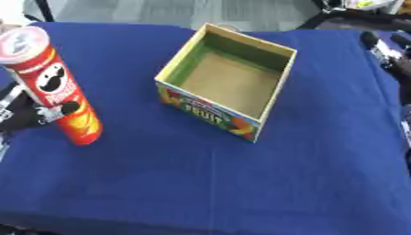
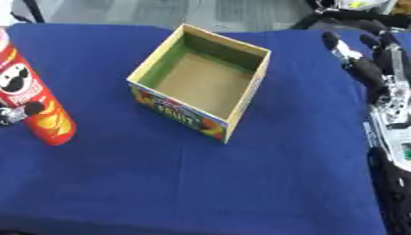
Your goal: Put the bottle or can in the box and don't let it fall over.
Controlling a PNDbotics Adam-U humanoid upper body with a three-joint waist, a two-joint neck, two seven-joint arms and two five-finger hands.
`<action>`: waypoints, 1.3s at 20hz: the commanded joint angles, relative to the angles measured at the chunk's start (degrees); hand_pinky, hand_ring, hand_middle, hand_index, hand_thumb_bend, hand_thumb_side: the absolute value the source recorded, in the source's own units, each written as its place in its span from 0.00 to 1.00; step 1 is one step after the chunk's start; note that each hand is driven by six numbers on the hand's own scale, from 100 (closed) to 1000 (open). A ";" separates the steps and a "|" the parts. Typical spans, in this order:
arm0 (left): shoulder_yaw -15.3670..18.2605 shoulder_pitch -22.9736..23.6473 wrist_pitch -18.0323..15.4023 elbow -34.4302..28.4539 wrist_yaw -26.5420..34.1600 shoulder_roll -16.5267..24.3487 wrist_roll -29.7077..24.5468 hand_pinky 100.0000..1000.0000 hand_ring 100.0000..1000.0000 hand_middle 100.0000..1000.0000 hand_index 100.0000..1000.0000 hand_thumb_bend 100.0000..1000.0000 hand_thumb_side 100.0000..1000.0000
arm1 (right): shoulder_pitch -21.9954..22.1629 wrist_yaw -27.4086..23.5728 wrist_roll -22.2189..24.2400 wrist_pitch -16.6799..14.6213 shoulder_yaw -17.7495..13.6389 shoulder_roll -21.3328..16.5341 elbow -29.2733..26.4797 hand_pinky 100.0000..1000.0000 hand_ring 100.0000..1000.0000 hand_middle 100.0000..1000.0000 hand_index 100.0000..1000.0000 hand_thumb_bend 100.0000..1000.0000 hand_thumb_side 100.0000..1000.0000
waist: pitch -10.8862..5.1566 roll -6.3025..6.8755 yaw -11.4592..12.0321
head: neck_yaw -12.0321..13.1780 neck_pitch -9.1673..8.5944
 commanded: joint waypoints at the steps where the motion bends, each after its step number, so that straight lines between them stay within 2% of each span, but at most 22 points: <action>1: 0.05 -1.20 0.02 -0.23 0.21 0.71 0.36 0.95 1.00 0.83 0.81 0.67 0.33 | -0.71 -0.23 0.18 -0.14 0.03 -0.64 -0.72 0.71 0.97 1.00 0.78 0.70 0.28 | -0.77 0.11 -0.05 | 0.25 -0.59; 16: -0.62 -3.19 -0.20 1.75 0.40 -0.38 0.48 0.95 1.00 0.82 0.78 0.66 0.33 | -0.88 -0.54 0.45 -0.21 0.08 -0.55 -0.56 0.71 0.97 1.00 0.78 0.70 0.28 | -0.49 -0.08 -0.26 | 0.61 -0.71; 19: -0.70 -3.40 -0.33 1.80 0.44 -0.52 0.76 0.94 1.00 0.80 0.68 0.61 0.32 | -0.91 -0.54 0.48 -0.21 0.05 -0.55 -0.56 0.71 0.97 1.00 0.79 0.70 0.28 | -0.44 -0.08 -0.36 | 0.64 -0.65; 22: -0.65 -3.30 -0.36 1.73 0.91 -0.45 1.19 0.93 1.00 0.78 0.60 0.49 0.33 | -0.86 -0.59 0.46 -0.21 0.03 -0.58 -0.54 0.71 0.97 1.00 0.79 0.70 0.28 | -0.41 -0.01 -0.37 | 0.63 -0.57; 26: -0.61 -3.12 0.13 1.53 1.76 -0.19 2.12 0.92 1.00 0.75 0.51 0.29 0.31 | -0.85 -0.58 0.47 -0.23 0.01 -0.52 -0.57 0.71 0.97 1.00 0.79 0.70 0.28 | -0.45 0.04 -0.31 | 0.58 -0.55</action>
